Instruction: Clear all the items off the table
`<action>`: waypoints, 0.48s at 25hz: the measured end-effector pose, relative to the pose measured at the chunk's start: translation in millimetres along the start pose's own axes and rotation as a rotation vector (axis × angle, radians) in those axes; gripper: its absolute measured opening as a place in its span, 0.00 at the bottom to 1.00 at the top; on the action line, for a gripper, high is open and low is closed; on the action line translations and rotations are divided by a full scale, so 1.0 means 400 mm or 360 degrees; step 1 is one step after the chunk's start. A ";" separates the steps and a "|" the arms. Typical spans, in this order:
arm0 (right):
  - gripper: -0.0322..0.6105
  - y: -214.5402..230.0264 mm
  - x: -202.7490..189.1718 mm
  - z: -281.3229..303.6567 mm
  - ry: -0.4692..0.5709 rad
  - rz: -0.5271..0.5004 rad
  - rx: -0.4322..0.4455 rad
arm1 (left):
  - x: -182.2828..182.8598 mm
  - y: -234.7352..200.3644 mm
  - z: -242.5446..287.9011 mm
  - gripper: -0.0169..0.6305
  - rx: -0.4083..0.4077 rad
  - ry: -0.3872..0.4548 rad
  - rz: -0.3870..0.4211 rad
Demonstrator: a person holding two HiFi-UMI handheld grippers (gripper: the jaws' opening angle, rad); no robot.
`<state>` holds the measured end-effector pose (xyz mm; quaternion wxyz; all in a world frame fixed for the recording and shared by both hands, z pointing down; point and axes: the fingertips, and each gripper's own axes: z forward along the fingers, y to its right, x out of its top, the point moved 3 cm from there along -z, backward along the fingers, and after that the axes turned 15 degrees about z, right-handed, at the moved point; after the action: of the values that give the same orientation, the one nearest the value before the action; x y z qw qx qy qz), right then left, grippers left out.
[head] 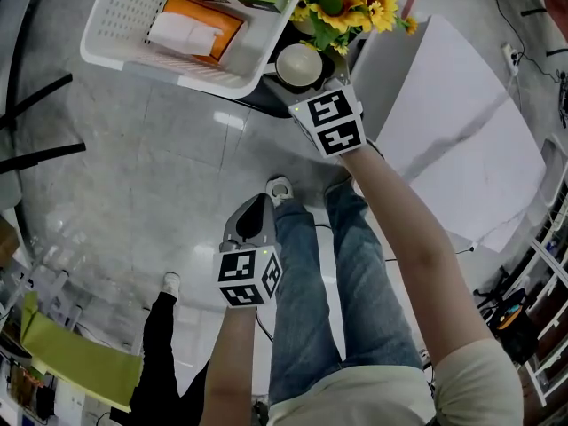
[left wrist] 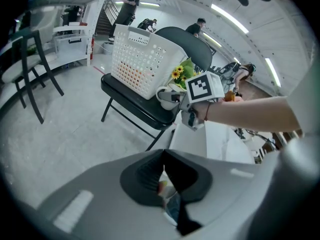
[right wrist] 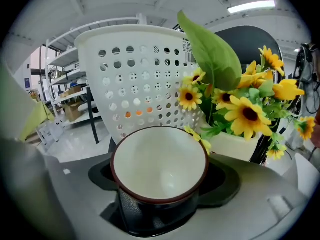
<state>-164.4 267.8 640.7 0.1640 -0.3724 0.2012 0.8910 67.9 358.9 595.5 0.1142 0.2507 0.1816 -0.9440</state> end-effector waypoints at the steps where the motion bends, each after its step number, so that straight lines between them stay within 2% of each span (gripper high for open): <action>1: 0.69 -0.002 -0.001 0.000 -0.0004 -0.0008 0.0006 | 0.000 0.003 0.000 0.04 -0.0004 -0.0002 0.0003; 5: 0.75 -0.012 -0.010 0.005 -0.0040 -0.0024 0.0045 | 0.001 0.016 0.001 0.04 -0.0017 -0.0004 0.0010; 12: 0.79 0.000 -0.003 -0.006 -0.0034 0.0043 0.0050 | 0.005 0.029 -0.001 0.04 -0.0022 0.0002 0.0023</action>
<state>-162.1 266.4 640.2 0.1597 -0.3575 0.2185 0.8938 70.0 348.2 591.0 0.1228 0.2519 0.1863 -0.9417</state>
